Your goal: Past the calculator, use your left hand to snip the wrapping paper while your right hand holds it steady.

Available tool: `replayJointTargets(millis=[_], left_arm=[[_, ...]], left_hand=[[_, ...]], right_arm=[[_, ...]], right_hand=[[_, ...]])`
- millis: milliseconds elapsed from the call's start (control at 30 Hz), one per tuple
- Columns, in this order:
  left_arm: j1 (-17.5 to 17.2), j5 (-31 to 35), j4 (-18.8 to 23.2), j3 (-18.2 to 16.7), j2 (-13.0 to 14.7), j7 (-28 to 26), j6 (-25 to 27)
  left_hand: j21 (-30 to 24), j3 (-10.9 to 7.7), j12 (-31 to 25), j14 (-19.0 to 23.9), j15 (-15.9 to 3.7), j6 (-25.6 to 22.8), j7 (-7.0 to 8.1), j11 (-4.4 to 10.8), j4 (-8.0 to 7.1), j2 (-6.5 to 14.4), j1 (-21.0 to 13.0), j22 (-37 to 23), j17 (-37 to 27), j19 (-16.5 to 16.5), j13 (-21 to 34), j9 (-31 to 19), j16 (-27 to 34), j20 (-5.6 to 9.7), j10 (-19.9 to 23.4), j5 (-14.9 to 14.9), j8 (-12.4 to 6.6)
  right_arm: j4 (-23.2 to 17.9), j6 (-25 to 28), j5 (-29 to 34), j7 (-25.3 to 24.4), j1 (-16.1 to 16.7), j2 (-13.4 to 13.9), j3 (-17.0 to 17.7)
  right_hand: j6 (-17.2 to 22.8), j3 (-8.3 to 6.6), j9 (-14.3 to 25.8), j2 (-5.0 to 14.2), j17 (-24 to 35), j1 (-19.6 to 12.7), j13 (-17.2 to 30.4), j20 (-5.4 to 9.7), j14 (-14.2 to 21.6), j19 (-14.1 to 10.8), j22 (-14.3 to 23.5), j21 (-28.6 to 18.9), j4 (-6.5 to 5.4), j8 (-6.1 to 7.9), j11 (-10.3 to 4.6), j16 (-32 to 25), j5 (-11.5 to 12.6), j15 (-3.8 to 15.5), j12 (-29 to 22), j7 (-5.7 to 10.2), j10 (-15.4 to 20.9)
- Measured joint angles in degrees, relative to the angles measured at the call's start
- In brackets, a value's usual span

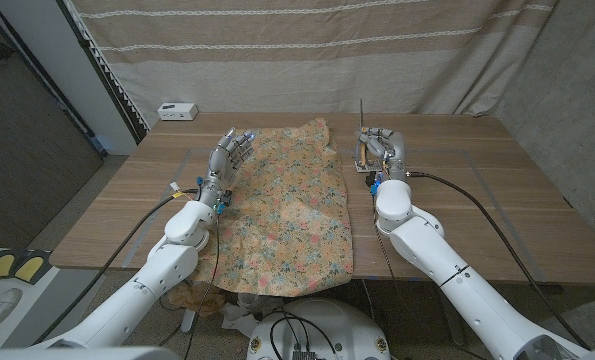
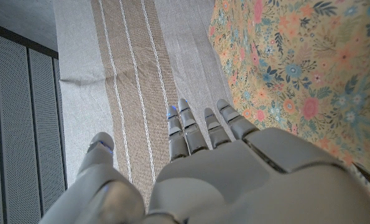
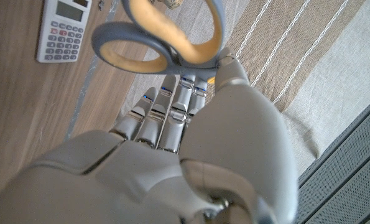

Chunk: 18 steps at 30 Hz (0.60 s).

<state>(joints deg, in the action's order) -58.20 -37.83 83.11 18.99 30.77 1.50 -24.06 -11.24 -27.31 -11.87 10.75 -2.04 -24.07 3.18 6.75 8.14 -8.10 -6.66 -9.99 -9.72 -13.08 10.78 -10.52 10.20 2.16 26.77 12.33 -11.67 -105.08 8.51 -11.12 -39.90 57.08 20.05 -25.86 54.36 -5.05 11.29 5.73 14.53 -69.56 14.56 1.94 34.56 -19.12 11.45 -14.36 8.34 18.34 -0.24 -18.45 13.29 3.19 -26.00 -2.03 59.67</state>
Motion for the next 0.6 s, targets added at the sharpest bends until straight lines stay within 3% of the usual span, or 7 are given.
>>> replayJointTargets(millis=[600], left_arm=[[0.01, 0.01, 0.05, -0.04, 0.03, 0.02, 0.04]], left_hand=[[0.0, 0.24, 0.0, 0.0, 0.0, 0.03, 0.01, 0.0, 0.25, 0.0, 0.0, 0.0, 0.0, 0.0, 0.0, 0.0, 0.0, 0.0, 0.0, 0.0, 0.05]], right_arm=[[2.11, -6.81, -7.97, 4.17, 0.35, -0.77, 1.65]], right_hand=[[-0.22, -0.04, 0.05, 0.0, 0.27, 0.0, 0.0, -1.32, -0.93, 2.14, 0.01, 0.71, -0.05, -0.16, 0.0, 0.0, -0.22, 0.05, 0.04, 0.21, 0.0]])
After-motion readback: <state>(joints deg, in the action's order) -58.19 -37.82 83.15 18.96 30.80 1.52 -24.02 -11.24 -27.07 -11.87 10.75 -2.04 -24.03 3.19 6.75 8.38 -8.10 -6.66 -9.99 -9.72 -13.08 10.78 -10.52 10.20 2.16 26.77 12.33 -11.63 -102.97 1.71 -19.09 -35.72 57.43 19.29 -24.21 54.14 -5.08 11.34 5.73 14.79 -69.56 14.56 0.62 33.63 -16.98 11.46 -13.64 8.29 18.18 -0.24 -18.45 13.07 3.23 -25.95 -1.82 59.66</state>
